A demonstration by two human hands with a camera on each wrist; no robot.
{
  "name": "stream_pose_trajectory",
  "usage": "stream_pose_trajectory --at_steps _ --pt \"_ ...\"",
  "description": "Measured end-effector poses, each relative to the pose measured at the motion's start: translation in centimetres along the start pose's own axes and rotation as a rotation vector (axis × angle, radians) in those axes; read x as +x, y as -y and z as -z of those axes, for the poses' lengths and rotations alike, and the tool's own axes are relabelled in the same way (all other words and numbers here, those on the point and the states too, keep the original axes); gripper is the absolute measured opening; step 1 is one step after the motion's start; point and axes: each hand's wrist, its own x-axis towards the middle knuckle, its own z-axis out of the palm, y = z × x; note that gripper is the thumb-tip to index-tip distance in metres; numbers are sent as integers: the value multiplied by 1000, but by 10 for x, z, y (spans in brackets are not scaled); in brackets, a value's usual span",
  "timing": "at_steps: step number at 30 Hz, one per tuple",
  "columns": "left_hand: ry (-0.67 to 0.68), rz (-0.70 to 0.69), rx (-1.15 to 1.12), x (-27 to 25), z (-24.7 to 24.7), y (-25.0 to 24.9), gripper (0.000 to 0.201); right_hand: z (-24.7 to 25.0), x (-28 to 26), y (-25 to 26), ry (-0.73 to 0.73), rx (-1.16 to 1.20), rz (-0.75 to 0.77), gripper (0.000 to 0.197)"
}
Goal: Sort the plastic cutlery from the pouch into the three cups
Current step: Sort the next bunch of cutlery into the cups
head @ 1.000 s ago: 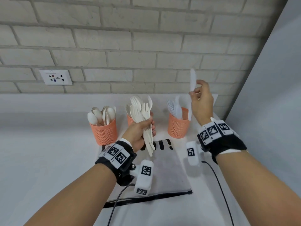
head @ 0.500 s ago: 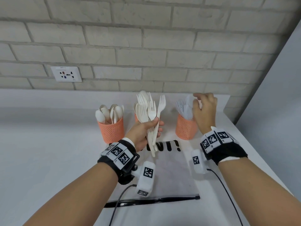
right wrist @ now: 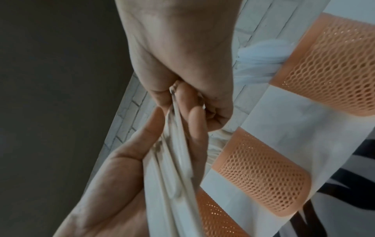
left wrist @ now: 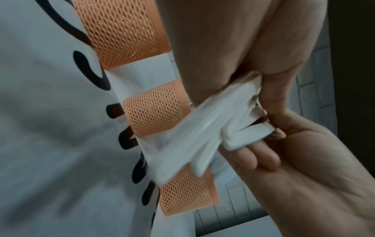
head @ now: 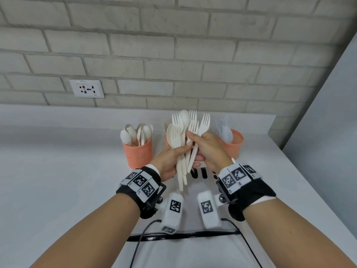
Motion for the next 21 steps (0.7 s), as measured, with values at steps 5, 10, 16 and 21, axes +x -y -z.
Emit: stream_pose_trajectory --at_steps 5,10,16,21 --pt "-58 1 8 -2 4 -3 21 -3 2 4 -63 31 94 26" --pt "-203 -27 97 -3 10 -5 16 -5 3 7 -176 76 262 17" --pt "-111 -34 195 -8 9 -7 17 -18 -4 1 -2 -146 231 20" --pt "22 -25 241 -14 12 -13 26 -23 -2 -4 -14 -96 238 18"
